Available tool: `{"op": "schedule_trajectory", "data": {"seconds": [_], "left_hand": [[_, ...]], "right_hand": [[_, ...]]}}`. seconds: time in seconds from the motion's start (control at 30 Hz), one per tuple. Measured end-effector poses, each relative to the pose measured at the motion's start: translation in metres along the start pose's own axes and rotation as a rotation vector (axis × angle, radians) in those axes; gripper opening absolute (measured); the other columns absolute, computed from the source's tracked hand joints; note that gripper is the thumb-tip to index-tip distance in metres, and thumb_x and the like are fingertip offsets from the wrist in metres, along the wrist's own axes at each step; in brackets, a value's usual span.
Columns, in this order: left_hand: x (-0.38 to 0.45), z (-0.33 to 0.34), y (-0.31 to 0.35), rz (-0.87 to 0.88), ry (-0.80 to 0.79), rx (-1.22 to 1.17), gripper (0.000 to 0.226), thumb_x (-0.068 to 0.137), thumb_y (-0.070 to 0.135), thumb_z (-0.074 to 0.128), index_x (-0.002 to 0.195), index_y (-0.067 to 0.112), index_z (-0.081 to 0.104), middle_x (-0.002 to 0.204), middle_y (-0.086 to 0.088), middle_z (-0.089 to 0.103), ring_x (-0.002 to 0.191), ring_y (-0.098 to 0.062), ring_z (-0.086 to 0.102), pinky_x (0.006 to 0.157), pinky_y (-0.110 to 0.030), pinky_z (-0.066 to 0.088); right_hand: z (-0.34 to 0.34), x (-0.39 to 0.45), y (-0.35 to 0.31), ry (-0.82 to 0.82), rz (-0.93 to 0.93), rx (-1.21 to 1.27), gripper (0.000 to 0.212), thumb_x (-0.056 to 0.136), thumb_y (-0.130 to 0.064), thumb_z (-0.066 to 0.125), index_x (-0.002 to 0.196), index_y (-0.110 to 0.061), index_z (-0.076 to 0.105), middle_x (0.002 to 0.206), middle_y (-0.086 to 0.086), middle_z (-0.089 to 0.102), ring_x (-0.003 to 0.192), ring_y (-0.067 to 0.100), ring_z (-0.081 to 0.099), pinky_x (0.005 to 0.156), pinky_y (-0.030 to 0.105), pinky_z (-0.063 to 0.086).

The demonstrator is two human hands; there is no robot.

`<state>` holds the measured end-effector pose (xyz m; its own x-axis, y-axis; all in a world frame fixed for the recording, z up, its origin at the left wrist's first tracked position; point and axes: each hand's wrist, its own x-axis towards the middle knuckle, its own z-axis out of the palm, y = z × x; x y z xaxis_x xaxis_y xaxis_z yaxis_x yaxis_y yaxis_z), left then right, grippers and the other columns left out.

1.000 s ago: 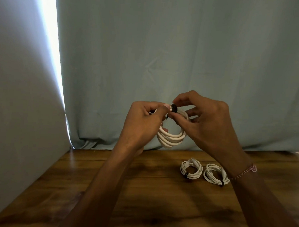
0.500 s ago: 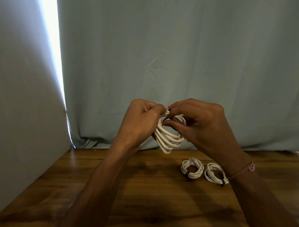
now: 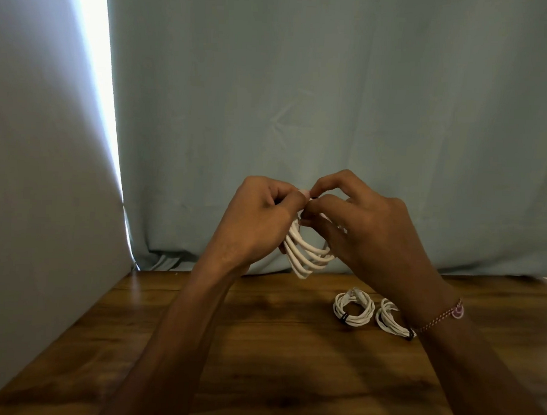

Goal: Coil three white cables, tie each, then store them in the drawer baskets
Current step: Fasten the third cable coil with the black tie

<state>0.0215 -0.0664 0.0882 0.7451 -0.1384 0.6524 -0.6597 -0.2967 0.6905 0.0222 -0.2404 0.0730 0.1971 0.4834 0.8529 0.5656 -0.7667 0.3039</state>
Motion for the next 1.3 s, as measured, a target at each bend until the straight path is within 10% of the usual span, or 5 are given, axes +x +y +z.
{"op": "schedule_trajectory", "data": {"seconds": [0.13, 0.3, 0.57, 1.07, 1.3], "left_hand": [[0.002, 0.001, -0.002, 0.052, 0.045, 0.031, 0.036, 0.102, 0.025, 0.059, 0.079, 0.003, 0.076, 0.067, -0.020, 0.065, 0.056, -0.029, 0.054, 0.057, -0.029, 0.044], [0.002, -0.001, -0.002, 0.028, 0.078, -0.051, 0.031, 0.102, 0.021, 0.058, 0.085, 0.002, 0.076, 0.065, -0.014, 0.068, 0.048, -0.005, 0.054, 0.048, -0.016, 0.042], [0.001, -0.003, -0.002, 0.091, 0.097, -0.068, 0.018, 0.101, 0.022, 0.061, 0.096, 0.019, 0.077, 0.069, -0.003, 0.072, 0.059, -0.012, 0.063, 0.057, -0.022, 0.052], [-0.004, 0.008, 0.002, -0.006, -0.023, -0.277, 0.017, 0.103, 0.012, 0.054, 0.117, 0.009, 0.062, 0.096, -0.009, 0.074, 0.078, -0.018, 0.075, 0.067, -0.029, 0.061], [-0.003, 0.005, -0.001, 0.003, 0.002, -0.247, 0.016, 0.101, 0.014, 0.058, 0.111, 0.011, 0.072, 0.085, -0.006, 0.076, 0.076, -0.018, 0.075, 0.064, -0.026, 0.060]], "right_hand": [[-0.002, 0.000, 0.004, 0.030, 0.058, 0.180, 0.014, 0.097, -0.022, 0.062, 0.100, -0.009, 0.066, 0.115, 0.004, 0.060, 0.072, 0.012, 0.060, 0.060, 0.024, 0.051], [-0.008, 0.003, 0.008, 0.149, 0.203, 0.630, 0.007, 0.095, -0.013, 0.067, 0.099, -0.008, 0.070, 0.113, 0.008, 0.068, 0.101, 0.015, 0.069, 0.078, 0.024, 0.057], [-0.020, 0.006, -0.004, 0.174, 0.643, 0.893, 0.008, 0.093, -0.021, 0.069, 0.099, -0.015, 0.072, 0.099, -0.004, 0.078, 0.084, 0.016, 0.076, 0.067, 0.024, 0.059], [-0.015, 0.000, -0.010, 0.207, 0.407, 0.096, 0.023, 0.084, -0.031, 0.082, 0.098, -0.013, 0.079, 0.114, 0.007, 0.069, 0.098, 0.014, 0.064, 0.078, 0.023, 0.052], [-0.028, 0.003, -0.006, 0.090, 0.350, 0.294, 0.023, 0.084, -0.032, 0.079, 0.106, -0.025, 0.077, 0.125, 0.000, 0.064, 0.111, 0.009, 0.060, 0.089, 0.004, 0.041]]}}
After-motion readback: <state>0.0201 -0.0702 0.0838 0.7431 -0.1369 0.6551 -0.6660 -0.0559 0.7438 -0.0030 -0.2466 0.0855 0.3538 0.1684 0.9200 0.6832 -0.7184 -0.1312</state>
